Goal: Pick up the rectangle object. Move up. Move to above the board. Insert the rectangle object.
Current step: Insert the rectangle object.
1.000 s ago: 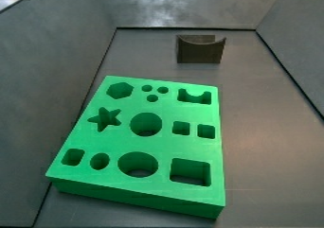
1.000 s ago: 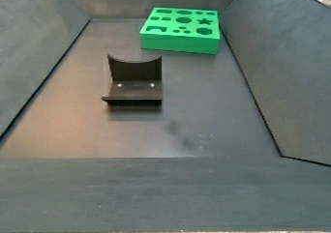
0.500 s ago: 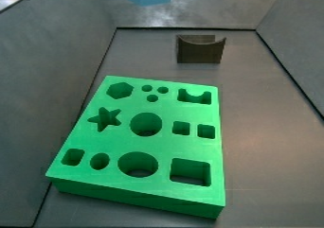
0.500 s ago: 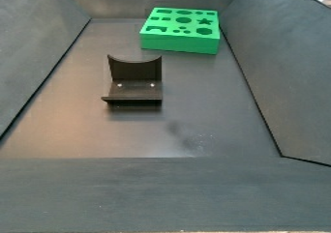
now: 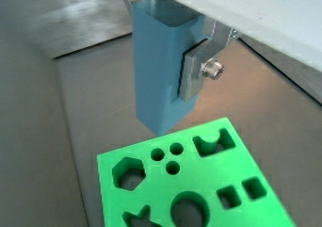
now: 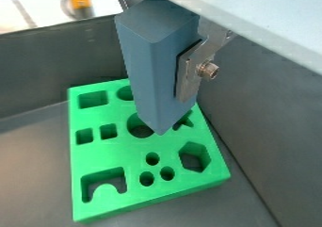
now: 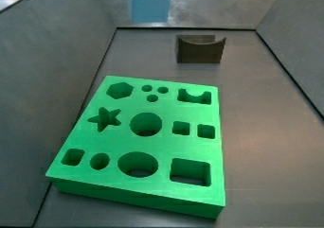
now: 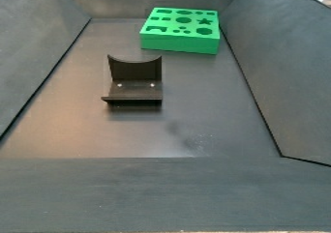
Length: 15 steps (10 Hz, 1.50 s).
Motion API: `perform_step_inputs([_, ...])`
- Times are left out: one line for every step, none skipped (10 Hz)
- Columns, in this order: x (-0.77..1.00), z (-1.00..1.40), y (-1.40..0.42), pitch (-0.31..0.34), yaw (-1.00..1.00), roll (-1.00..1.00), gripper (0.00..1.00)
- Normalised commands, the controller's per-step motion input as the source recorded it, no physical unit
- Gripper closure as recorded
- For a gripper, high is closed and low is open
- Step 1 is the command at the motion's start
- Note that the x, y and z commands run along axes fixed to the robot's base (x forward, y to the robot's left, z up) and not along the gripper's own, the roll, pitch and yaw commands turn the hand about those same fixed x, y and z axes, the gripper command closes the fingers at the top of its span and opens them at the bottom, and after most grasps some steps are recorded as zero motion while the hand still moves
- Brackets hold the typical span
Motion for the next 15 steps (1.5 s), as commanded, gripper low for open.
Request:
perform_step_inputs([0.0,-0.25,0.0,-0.019,-1.0,0.0,1.0])
perform_step_inputs([0.0,-0.25,0.0,-0.019,-1.0,0.0,1.0])
perform_step_inputs([0.0,-0.24,0.0,-0.024,-1.0,0.0,1.0])
perform_step_inputs([0.0,-0.23,0.0,-0.02,-1.0,0.0,1.0])
perform_step_inputs([0.0,0.0,0.05,0.0,0.0,0.0,1.0])
perform_step_inputs([0.13,-0.37,-0.17,-0.099,-0.18,-0.09,1.0])
perform_step_inputs([0.07,-0.39,-0.6,-0.193,-0.47,-0.01,1.0])
perform_step_inputs([0.0,-0.36,-0.57,-0.233,-0.52,-0.04,1.0])
perform_step_inputs([0.0,-0.34,-0.55,-0.256,-0.55,-0.06,1.0])
perform_step_inputs([0.0,-0.24,-0.44,-0.267,-0.56,-0.14,1.0])
perform_step_inputs([0.0,-0.31,-0.43,-0.309,-0.57,-0.14,1.0])
perform_step_inputs([0.0,-0.35,-0.47,-0.297,-0.51,-0.12,1.0])
perform_step_inputs([0.03,-0.43,-0.5,-0.311,-0.45,-0.1,1.0])
perform_step_inputs([0.25,-0.11,-0.19,-0.057,-0.15,0.0,1.0])
perform_step_inputs([0.0,-0.05,0.03,0.0,0.0,0.0,1.0])
